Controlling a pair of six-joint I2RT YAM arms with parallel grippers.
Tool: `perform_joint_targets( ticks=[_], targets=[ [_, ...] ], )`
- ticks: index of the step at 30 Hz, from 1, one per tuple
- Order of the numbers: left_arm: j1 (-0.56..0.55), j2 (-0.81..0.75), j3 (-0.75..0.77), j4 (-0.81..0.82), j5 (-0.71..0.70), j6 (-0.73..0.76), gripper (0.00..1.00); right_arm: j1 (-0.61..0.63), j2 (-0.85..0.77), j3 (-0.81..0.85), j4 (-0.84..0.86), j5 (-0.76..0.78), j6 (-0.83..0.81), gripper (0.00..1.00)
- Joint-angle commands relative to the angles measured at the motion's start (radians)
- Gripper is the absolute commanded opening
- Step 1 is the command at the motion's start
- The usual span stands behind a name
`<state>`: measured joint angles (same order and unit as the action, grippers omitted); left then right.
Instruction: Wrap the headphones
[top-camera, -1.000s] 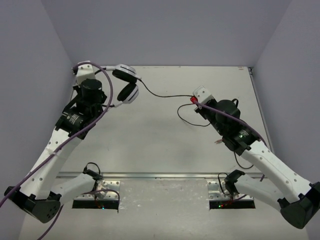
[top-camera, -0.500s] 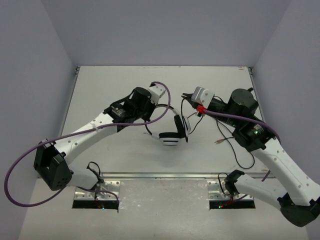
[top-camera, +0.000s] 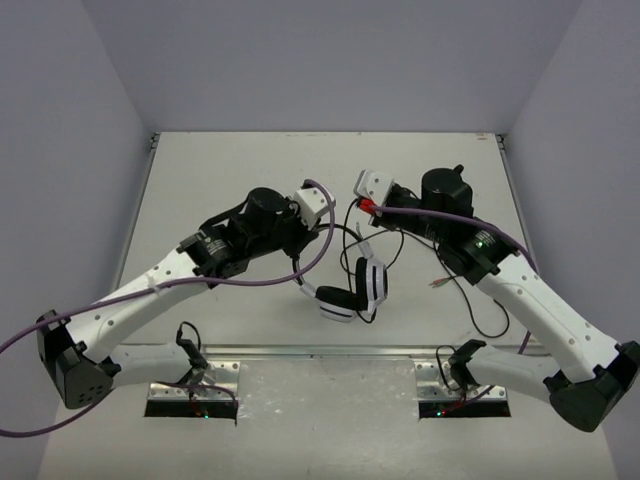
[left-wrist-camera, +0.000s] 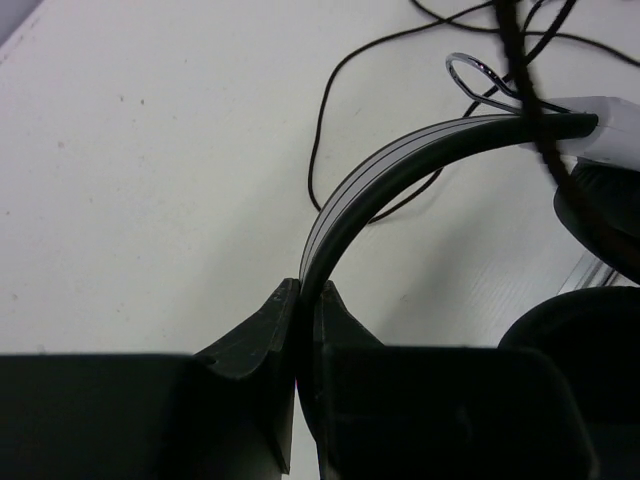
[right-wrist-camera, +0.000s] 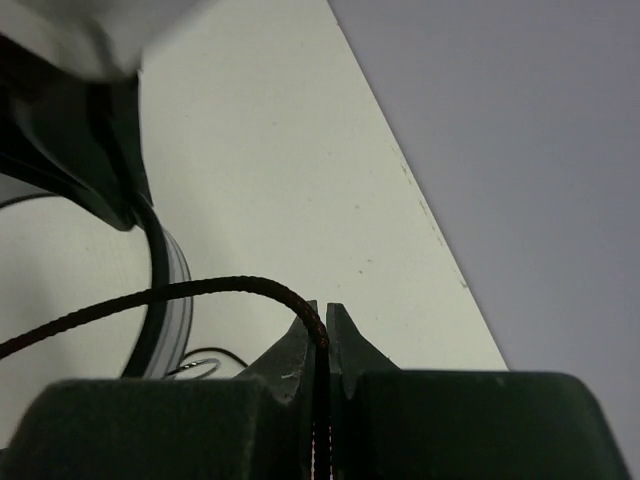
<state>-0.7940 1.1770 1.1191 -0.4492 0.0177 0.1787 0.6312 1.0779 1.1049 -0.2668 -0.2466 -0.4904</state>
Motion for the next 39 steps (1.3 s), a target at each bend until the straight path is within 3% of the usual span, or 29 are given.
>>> perform_joint_targets(
  ticks=[1,11,17,20,29,39],
  targets=[
    [-0.011,-0.094,0.013,0.115,0.079,-0.022,0.00,0.002,0.045,0.020,0.024,0.128,-0.014,0.01],
    [-0.014,-0.108,-0.002,0.089,0.034,-0.012,0.01,0.001,-0.045,-0.065,0.231,0.245,0.067,0.01],
    [-0.033,-0.063,0.008,0.058,0.031,-0.012,0.01,0.001,-0.030,0.030,0.172,0.245,0.066,0.01],
    [-0.033,-0.068,0.013,0.069,0.007,-0.018,0.00,0.002,-0.036,-0.006,0.181,0.279,0.061,0.01],
    [-0.033,-0.140,0.010,0.092,0.048,-0.025,0.01,-0.011,-0.018,-0.097,0.232,0.290,0.087,0.01],
    [-0.033,-0.289,0.001,0.184,-0.041,-0.080,0.00,-0.025,-0.030,-0.214,0.327,0.253,0.177,0.02]
  ],
)
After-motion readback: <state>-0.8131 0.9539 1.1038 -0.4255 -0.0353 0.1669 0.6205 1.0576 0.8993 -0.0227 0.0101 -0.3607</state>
